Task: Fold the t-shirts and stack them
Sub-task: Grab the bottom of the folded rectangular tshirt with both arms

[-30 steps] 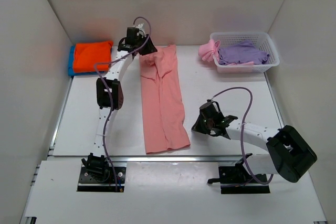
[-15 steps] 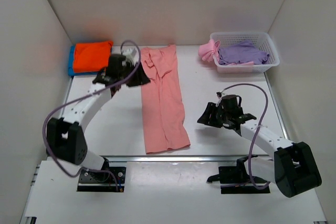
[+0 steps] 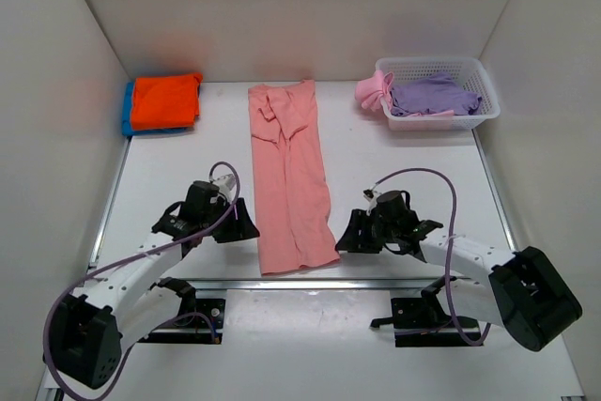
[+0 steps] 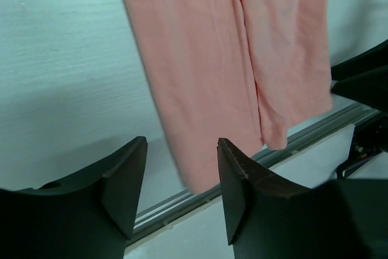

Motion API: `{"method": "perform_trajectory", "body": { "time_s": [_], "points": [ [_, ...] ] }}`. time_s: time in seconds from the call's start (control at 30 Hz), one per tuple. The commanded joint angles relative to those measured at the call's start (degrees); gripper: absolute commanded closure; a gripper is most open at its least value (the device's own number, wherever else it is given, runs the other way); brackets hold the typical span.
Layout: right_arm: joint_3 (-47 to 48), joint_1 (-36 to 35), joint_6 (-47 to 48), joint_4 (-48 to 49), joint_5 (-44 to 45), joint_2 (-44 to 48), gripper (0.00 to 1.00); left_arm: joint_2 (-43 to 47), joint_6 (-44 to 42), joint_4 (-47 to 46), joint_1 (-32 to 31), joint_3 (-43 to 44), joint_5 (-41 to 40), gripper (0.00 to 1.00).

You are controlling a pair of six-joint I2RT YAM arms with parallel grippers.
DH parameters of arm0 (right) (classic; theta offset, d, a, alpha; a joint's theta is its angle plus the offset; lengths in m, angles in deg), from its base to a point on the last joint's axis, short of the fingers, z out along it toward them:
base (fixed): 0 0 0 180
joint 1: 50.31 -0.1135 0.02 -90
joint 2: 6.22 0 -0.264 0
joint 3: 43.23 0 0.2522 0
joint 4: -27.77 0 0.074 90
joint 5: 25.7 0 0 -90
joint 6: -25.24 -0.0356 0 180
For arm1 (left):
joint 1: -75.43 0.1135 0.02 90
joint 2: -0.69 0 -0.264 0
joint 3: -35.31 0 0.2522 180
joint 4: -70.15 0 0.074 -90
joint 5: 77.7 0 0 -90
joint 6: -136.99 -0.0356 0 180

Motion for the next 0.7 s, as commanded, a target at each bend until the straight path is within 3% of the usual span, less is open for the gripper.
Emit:
{"method": "perform_trajectory", "body": {
  "time_s": [0.0,0.1,0.2,0.33,0.47,0.53,0.57,0.63,0.67],
  "points": [
    [-0.15,-1.78,-2.74,4.15,-0.38,-1.28,0.55,0.54,3.56,-2.7,-1.61,-2.87,2.78,0.38],
    [0.03,-3.09,-3.62,3.63,0.06,-1.46,0.55,0.8,7.16,-5.42,-5.83,-5.77,2.0,0.33],
    [-0.23,-3.45,-4.06,3.45,0.41,-1.02,0.56,-0.16,8.32,-4.47,-10.75,-6.92,0.42,0.41],
    [0.38,-4.24,-4.42,2.83,0.85,-1.37,0.56,-1.48,9.46,-5.51,-11.65,-9.72,-0.29,0.41],
    [0.91,-5.73,-4.85,3.62,0.76,-3.82,0.63,-4.55,10.34,-8.24,-12.96,-10.08,-1.17,0.43],
    [1.35,-6.61,-5.11,3.1,0.93,-4.96,0.81,-5.61,10.6,-8.33,-14.36,-9.47,-1.87,0.53],
    [1.69,-6.61,-4.94,3.1,0.59,-5.23,1.0,-6.49,10.69,-8.68,-14.37,-9.56,-1.61,0.61],
    [2.22,-8.01,-5.03,2.4,0.32,-5.77,1.0,-7.11,10.69,-8.16,-15.07,-9.82,-1.08,0.89],
    [2.66,-9.24,-5.29,0.31,0.49,-5.94,1.0,-7.02,10.43,-7.2,-15.6,-9.73,-0.91,0.97]
  ]
}}
